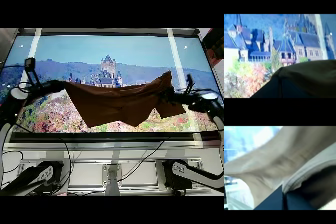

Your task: Fold the clothes and pants, and hang the long-sleeved shirts on hangers.

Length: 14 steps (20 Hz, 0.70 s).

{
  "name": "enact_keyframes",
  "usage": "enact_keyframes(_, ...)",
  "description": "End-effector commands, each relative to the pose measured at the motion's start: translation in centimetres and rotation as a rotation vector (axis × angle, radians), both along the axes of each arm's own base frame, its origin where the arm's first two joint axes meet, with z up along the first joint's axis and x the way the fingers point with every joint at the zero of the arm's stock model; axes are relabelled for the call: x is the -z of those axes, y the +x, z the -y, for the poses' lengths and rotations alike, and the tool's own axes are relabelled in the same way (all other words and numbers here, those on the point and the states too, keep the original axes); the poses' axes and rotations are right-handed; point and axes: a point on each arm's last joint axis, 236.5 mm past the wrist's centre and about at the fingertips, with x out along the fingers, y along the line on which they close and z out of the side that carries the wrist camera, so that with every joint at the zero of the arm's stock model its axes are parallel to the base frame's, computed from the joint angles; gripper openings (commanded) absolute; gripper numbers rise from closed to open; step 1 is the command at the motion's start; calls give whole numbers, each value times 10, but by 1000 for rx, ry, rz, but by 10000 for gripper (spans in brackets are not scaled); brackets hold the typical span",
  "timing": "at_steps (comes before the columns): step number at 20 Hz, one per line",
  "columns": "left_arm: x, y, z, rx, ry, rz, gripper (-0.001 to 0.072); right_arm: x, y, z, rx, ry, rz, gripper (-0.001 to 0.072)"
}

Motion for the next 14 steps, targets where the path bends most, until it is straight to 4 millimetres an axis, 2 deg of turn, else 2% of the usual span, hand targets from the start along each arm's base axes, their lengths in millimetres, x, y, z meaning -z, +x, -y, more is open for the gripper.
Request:
enact_keyframes(1, -89, -1, -36, -94, 32, 212, 16, -142, 16, 0, -58, -127, 337, 10)
enact_keyframes(4, -173, -30, -67, -202, 75, 428, 16, -257, 4, 15, -16, -365, 613, 9)
enact_keyframes(6, -228, -61, -80, -270, 107, 582, 16, -324, -18, 34, 90, -535, 745, 9)
enact_keyframes(7, -258, -81, -85, -306, 122, 673, 16, -351, -33, 41, 137, -607, 796, 9)
enact_keyframes(9, -316, -126, -89, -379, 143, 868, 15, -392, -72, 44, 186, -717, 872, 9)
enact_keyframes(11, -365, -179, -89, -438, 154, 1047, 16, -413, -109, 32, 172, -771, 921, 9)
enact_keyframes(13, -398, -233, -81, -468, 159, 1195, 16, -433, -148, 18, 168, -811, 983, 9)
enact_keyframes(14, -409, -255, -77, -473, 159, 1248, 16, -445, -165, 13, 181, -825, 1025, 9)
